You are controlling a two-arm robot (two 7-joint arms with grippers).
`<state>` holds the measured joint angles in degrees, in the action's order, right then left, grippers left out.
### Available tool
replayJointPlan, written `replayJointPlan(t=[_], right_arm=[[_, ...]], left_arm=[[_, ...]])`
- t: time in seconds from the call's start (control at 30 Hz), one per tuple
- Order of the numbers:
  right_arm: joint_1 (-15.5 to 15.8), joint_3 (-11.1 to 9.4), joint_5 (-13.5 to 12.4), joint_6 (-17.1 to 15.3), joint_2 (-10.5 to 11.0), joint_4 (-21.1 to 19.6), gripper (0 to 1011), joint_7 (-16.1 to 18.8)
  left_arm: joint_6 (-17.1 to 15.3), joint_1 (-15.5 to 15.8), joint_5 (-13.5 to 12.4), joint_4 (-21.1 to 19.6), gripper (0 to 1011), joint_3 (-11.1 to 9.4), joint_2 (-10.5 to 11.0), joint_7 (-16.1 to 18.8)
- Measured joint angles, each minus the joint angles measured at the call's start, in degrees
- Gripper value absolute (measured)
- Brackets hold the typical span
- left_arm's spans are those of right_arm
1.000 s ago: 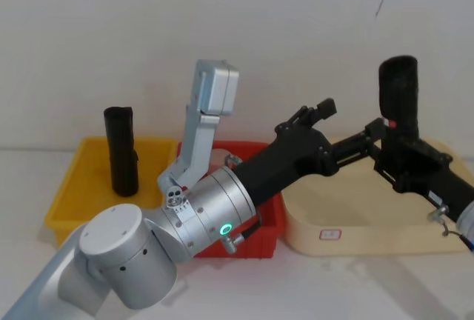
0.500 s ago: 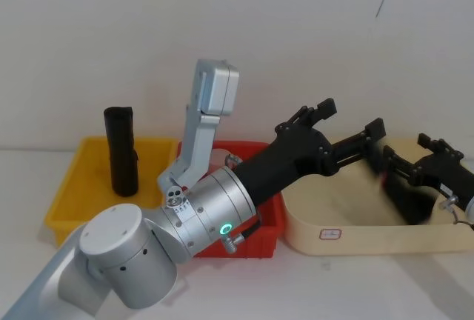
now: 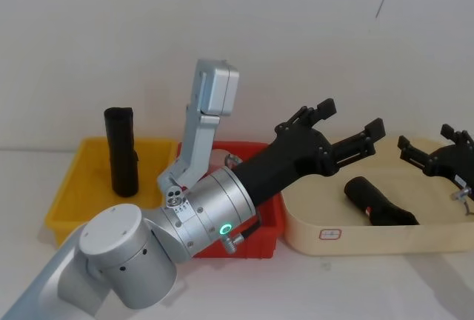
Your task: Pick up the garbage bag with the one hand and transfer it to the other hand.
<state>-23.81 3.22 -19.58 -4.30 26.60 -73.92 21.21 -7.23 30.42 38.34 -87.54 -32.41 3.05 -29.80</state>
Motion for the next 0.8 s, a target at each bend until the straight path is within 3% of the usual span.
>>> replayJointPlan(t=[0.4,0.8], right_arm=[[0.26,1.00,-0.79,0.57,-0.25,-3.01,1000,1.20],[-1.65,5.50,-2.06,-0.15,-1.50,-4.08,1000,5.93]], left_arm=[[0.20,-1.73,-0.77,-2.31,1001,0.89,2.00,2.48],[-0.23,-6.76,-2.62,-7.91,1002,3.95,7.46,8.36]])
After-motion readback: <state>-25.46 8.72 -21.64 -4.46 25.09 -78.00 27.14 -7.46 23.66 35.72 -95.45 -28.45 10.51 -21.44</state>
